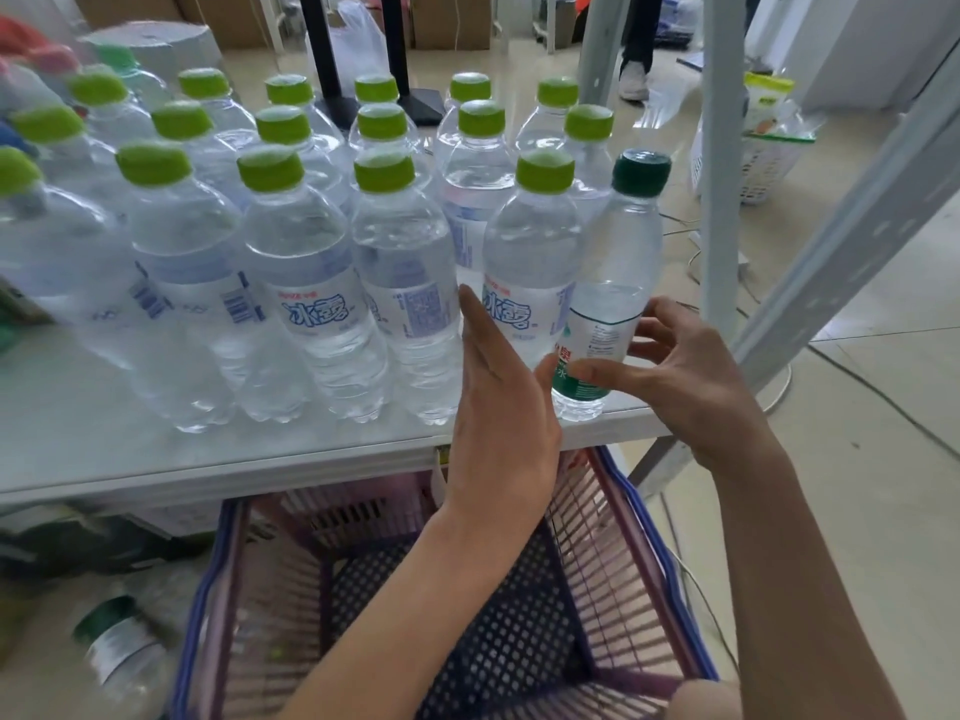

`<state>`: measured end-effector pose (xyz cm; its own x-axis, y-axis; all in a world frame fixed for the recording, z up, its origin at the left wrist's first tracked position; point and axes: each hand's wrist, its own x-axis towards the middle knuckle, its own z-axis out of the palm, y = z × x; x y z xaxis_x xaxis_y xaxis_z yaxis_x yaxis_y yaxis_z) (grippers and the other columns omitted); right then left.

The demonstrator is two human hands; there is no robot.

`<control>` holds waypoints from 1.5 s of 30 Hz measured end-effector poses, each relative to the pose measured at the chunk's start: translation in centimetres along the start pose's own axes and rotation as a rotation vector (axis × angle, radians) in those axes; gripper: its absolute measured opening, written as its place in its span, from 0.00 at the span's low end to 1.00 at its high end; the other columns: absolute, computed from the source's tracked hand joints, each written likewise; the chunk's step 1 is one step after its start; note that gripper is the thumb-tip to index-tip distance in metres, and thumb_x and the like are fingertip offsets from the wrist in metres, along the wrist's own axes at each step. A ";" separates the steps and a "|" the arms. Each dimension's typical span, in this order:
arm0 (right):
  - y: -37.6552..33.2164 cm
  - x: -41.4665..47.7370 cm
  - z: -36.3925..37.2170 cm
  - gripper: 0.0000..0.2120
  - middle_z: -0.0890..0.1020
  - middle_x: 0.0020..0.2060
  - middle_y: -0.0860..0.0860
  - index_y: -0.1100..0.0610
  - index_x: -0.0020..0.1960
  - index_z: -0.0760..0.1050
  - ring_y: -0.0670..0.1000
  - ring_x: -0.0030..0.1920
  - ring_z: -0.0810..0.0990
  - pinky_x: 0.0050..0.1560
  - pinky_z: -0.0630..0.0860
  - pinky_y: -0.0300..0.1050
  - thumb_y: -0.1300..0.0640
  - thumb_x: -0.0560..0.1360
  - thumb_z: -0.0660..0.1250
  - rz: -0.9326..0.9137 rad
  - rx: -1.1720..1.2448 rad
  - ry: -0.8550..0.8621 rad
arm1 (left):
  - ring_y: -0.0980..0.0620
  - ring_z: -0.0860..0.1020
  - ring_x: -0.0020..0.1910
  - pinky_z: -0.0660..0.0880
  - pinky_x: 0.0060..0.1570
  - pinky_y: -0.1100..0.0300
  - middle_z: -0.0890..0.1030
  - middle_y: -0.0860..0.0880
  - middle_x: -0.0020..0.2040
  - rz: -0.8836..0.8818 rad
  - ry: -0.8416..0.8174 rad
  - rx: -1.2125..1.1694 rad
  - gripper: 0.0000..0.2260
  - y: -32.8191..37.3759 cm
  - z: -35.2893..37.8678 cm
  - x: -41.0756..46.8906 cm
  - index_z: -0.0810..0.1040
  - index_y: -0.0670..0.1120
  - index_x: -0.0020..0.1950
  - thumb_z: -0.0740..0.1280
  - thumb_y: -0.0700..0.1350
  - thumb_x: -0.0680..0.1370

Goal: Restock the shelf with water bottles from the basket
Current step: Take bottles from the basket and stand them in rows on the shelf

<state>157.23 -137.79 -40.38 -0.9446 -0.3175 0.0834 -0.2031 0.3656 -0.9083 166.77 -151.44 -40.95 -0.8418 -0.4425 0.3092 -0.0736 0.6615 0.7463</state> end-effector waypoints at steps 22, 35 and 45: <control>0.3 0.1 0.7 0.39 0.85 0.54 0.44 0.50 0.62 0.79 0.46 0.57 0.84 0.62 0.80 0.55 0.38 0.55 0.84 0.001 0.004 0.018 | 0.43 0.79 0.60 0.80 0.58 0.54 0.76 0.39 0.61 0.096 0.147 0.416 0.37 0.3 -2.1 -0.9 0.61 0.34 0.80 0.74 0.47 0.78; -0.1 -0.2 1.3 0.46 0.84 0.54 0.42 0.48 0.63 0.76 0.45 0.57 0.83 0.61 0.81 0.55 0.32 0.49 0.81 -0.007 -0.066 0.027 | 0.47 0.81 0.47 0.80 0.42 0.60 0.73 0.45 0.55 0.108 0.127 0.158 0.18 0.1 -3.4 -1.3 0.70 0.41 0.63 0.73 0.40 0.77; -0.3 -0.3 1.8 0.46 0.84 0.55 0.45 0.51 0.63 0.77 0.47 0.57 0.83 0.59 0.82 0.55 0.34 0.50 0.81 -0.033 -0.071 0.039 | 0.51 0.70 0.38 0.69 0.39 0.59 0.74 0.49 0.44 0.108 0.070 0.203 0.07 -0.4 -3.7 -1.2 0.72 0.43 0.54 0.66 0.46 0.83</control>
<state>158.07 -139.39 -40.87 -0.9461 -0.2966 0.1301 -0.2509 0.4170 -0.8736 169.79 -153.44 -39.47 -0.8118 -0.3992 0.4262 -0.0973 0.8121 0.5753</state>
